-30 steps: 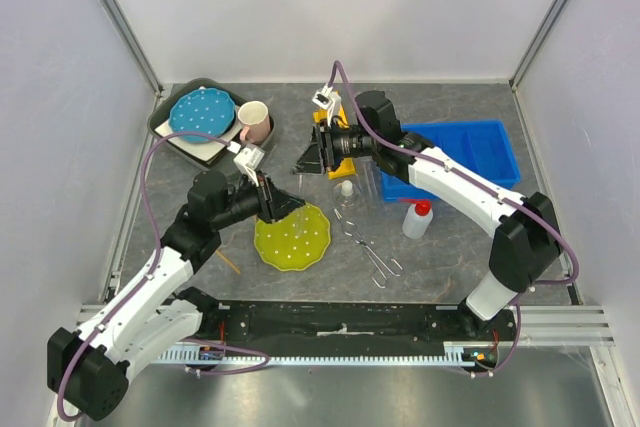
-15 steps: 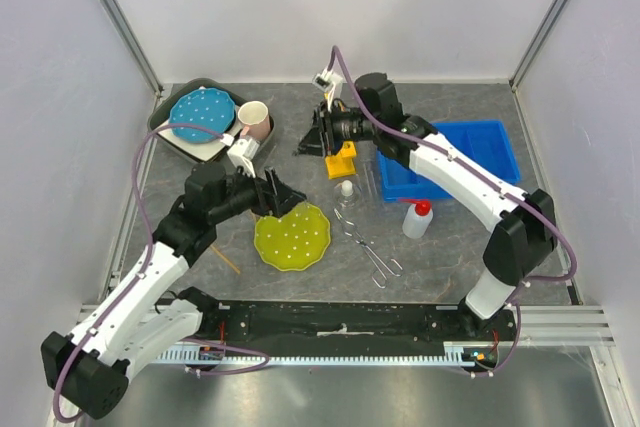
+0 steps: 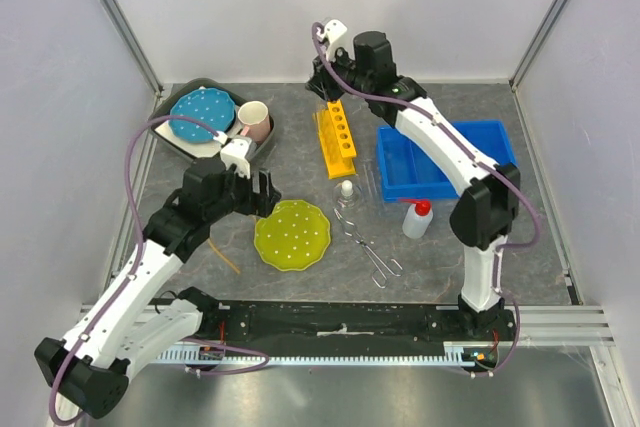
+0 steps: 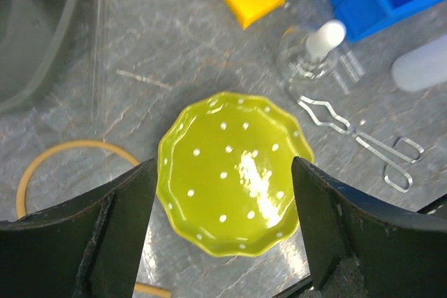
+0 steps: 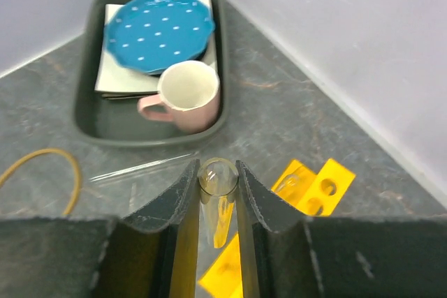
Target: Organize the chemistry lab equipment
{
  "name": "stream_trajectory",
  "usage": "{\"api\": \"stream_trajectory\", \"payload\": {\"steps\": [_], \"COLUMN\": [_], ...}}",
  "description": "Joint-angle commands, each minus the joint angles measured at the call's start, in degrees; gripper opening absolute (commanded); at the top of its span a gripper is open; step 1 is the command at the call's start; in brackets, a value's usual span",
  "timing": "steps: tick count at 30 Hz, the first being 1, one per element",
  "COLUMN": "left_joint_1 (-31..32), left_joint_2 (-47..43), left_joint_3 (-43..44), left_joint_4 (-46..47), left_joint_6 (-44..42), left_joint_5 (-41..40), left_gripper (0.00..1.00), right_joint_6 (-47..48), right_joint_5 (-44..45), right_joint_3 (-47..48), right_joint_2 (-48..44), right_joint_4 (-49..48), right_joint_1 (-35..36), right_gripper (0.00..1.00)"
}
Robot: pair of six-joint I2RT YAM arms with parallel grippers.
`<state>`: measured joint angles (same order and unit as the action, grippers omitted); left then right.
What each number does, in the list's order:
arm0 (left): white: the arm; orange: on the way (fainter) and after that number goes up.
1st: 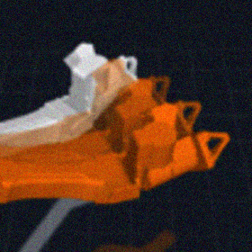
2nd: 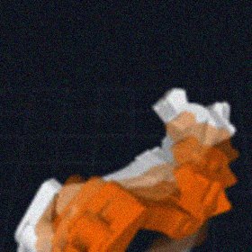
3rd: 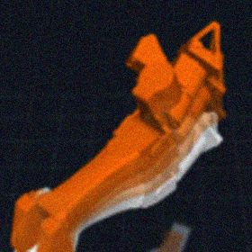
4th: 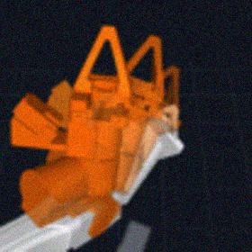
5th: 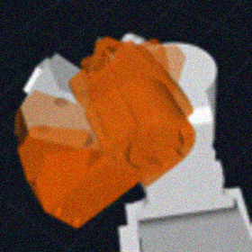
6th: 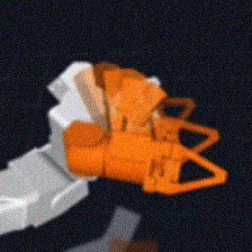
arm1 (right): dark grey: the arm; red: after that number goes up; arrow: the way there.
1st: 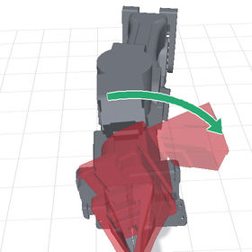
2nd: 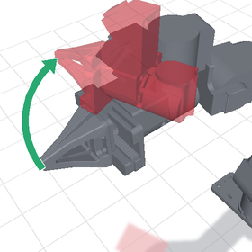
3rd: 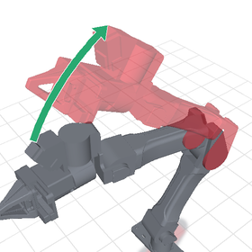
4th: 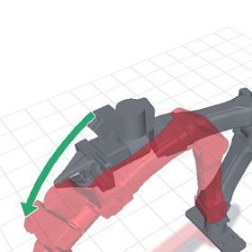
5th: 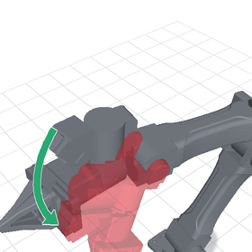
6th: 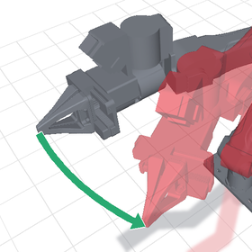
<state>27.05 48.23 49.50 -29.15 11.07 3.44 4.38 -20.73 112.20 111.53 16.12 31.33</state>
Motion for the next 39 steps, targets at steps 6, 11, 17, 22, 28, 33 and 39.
{"api": "stream_trajectory", "payload": {"steps": [6, 11, 17, 22, 28, 33, 39], "left_joint_1": [-0.2, -0.2, -0.2, -0.2, -0.2, -0.2, -0.2], "left_joint_2": [0.5, -0.1, -0.2, -0.1, 0.1, 0.1, 0.1], "left_joint_3": [-4.1, -4.4, -4.6, -4.6, -4.6, -4.6, -4.6], "left_joint_4": [1.6, 1.9, 2.0, 2.0, 2.0, 2.0, 2.0], "left_joint_6": [-3.5, -3.6, -3.7, -3.8, -3.8, -3.8, -3.9], "left_joint_5": [-3.2, -3.3, -3.4, -3.3, -3.3, -3.3, -3.4], "left_gripper": [0.84, 0.84, 0.84, 0.84, 0.84, 0.84, 0.84], "right_joint_6": [6.2, 5.8, 5.7, 6.0, 5.6, 4.8, 3.4], "right_joint_5": [7.0, 8.1, 9.0, 9.9, 10.1, 9.6, 9.3], "right_joint_3": [14.1, 15.2, 16.3, 16.2, 15.9, 14.4, 12.9], "right_joint_2": [11.3, 14.3, 16.8, 17.9, 18.8, 18.9, 19.4], "right_joint_4": [-1.9, -3.9, -5.0, -5.6, -6.0, -6.2, -6.6], "right_joint_1": [-0.7, -0.8, -1.1, -1.3, -1.8, -2.1, -2.2], "right_gripper": [0.24, 0.24, 0.25, 0.25, 0.26, 0.26, 0.28]}}
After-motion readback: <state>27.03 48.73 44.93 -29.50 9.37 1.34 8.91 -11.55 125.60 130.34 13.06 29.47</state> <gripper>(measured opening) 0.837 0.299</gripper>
